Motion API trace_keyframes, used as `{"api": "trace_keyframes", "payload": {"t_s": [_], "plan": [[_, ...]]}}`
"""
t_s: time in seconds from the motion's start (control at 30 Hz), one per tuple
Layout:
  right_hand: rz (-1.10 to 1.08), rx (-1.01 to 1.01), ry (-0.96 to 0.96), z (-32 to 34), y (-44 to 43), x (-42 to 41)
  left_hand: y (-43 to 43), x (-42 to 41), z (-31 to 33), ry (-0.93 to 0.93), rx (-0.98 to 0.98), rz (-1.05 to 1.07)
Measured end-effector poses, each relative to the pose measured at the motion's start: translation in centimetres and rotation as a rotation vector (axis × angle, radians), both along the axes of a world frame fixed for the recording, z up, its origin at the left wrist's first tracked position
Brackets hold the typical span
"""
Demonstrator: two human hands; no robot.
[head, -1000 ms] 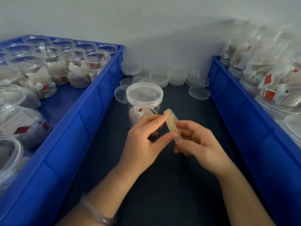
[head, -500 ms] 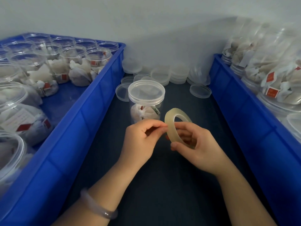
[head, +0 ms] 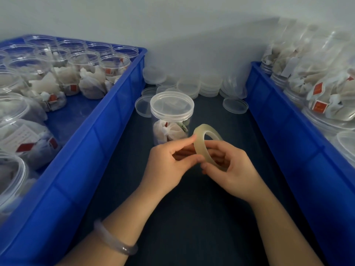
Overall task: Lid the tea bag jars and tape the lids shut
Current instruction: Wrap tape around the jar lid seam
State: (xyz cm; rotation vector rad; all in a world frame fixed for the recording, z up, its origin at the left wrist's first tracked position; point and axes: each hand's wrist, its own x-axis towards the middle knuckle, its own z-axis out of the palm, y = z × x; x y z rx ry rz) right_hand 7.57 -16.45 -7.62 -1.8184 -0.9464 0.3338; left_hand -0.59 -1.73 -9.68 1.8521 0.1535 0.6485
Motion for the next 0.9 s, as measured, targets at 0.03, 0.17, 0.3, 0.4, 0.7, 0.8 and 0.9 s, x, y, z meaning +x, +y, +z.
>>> {"api": "trace_keyframes", "payload": {"t_s": [0.03,0.17,0.3,0.4,0.7,0.8,0.9], "plan": [[0.002,-0.011,-0.003,-0.1,0.0,0.0,0.0,0.0,0.0,-0.018,-0.007,0.029],[-0.006,-0.039,-0.017,-0.3,0.1,0.1,0.2,0.0,-0.2,-0.063,0.009,0.09],[0.0,-0.061,-0.051,-0.5,0.5,-0.2,0.1,0.0,-0.1,-0.026,0.209,0.12],[-0.049,-0.066,-0.035,-0.6,0.8,0.0,0.0,0.1,0.0,0.095,0.141,0.051],[-0.109,-0.052,-0.169,-0.4,0.9,-0.3,-0.1,0.1,0.4,0.148,-0.11,0.014],[-0.114,-0.036,-0.15,-0.3,1.2,-0.3,-0.5,0.1,0.6,0.119,-0.099,0.006],[-0.154,-0.07,-0.082,0.0,1.2,0.0,-0.7,-0.1,0.7,0.063,-0.042,-0.014]]}}
